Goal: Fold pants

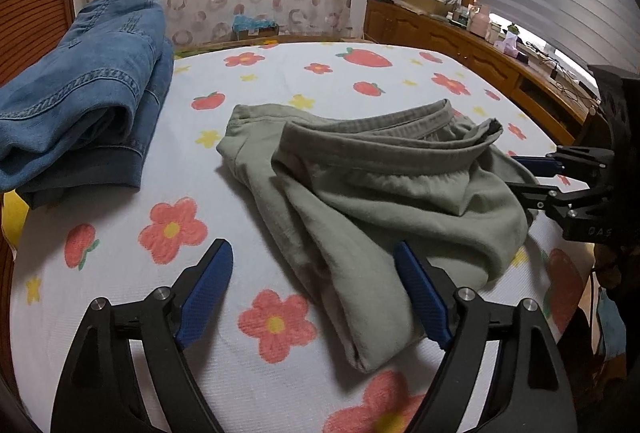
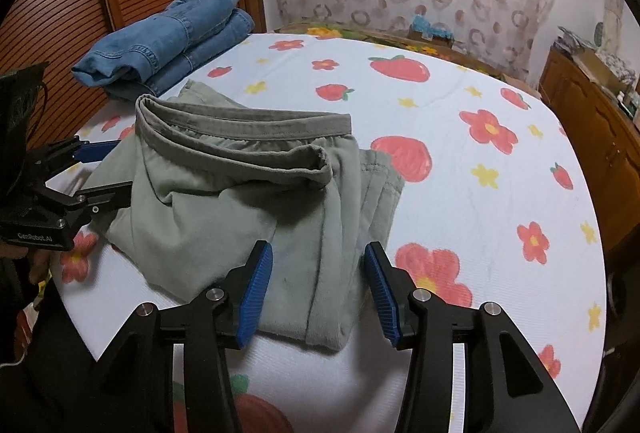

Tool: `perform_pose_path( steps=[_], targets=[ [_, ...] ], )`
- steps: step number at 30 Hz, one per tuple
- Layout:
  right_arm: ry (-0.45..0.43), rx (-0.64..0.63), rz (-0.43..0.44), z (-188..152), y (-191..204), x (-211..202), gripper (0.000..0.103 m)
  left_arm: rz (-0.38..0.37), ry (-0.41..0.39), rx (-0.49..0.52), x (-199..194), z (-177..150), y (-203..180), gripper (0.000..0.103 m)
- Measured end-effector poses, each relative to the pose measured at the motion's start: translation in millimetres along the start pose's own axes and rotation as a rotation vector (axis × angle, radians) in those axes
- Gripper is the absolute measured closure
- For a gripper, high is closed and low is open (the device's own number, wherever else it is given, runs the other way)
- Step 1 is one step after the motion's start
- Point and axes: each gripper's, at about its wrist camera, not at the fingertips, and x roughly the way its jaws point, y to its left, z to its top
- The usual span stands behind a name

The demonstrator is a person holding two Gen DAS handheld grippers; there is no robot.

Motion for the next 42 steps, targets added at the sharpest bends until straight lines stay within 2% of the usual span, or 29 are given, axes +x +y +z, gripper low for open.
perform_pose_path(
  steps=[13, 17, 21, 23, 25, 27, 32, 36, 40, 42],
  targets=[
    [0.003, 0.004, -0.002, -33.7, -7.3, -31.1, 0.054, -0.002, -0.003, 0.0, 0.1, 0.1, 0.9, 0.019],
    [0.001, 0.016, 0.024, -34.0, -11.5, -31.6, 0.067, -0.001, -0.003, 0.0, 0.1, 0.0, 0.7, 0.019],
    [-0.009, 0.012, 0.057, -33.0, -12.7, -31.2, 0.093, 0.0, -0.003, 0.001, 0.1, -0.1, 0.7, 0.019],
    [-0.031, 0.017, 0.054, -33.4, -16.3, -35.9, 0.097, -0.002, -0.003, 0.001, 0.0, -0.1, 0.7, 0.019],
    [-0.06, 0.033, 0.005, -33.9, -24.2, -44.5, 0.099, -0.001, -0.003, 0.001, 0.0, -0.1, 0.8, 0.019],
    [-0.072, 0.051, -0.006, -35.1, -31.6, -50.0, 0.099, -0.001, -0.003, 0.001, 0.0, -0.1, 0.9, 0.019],
    [-0.039, 0.062, -0.006, -40.8, -35.5, -40.1, 0.099, -0.001, -0.004, 0.0, -0.1, -0.2, 0.3, 0.019],
    [-0.066, 0.066, 0.019, -39.4, -34.3, -46.6, 0.098, -0.001, -0.004, 0.0, 0.0, -0.3, 0.4, 0.019],
    [-0.1, 0.057, 0.012, -32.3, -33.5, -59.5, 0.074, -0.001, -0.004, -0.001, 0.0, -0.5, 0.3, 0.019],
    [-0.116, 0.049, 0.004, -28.3, -32.9, -61.4, 0.069, -0.001, -0.004, 0.0, 0.0, -0.4, 0.3, 0.019]
  ],
)
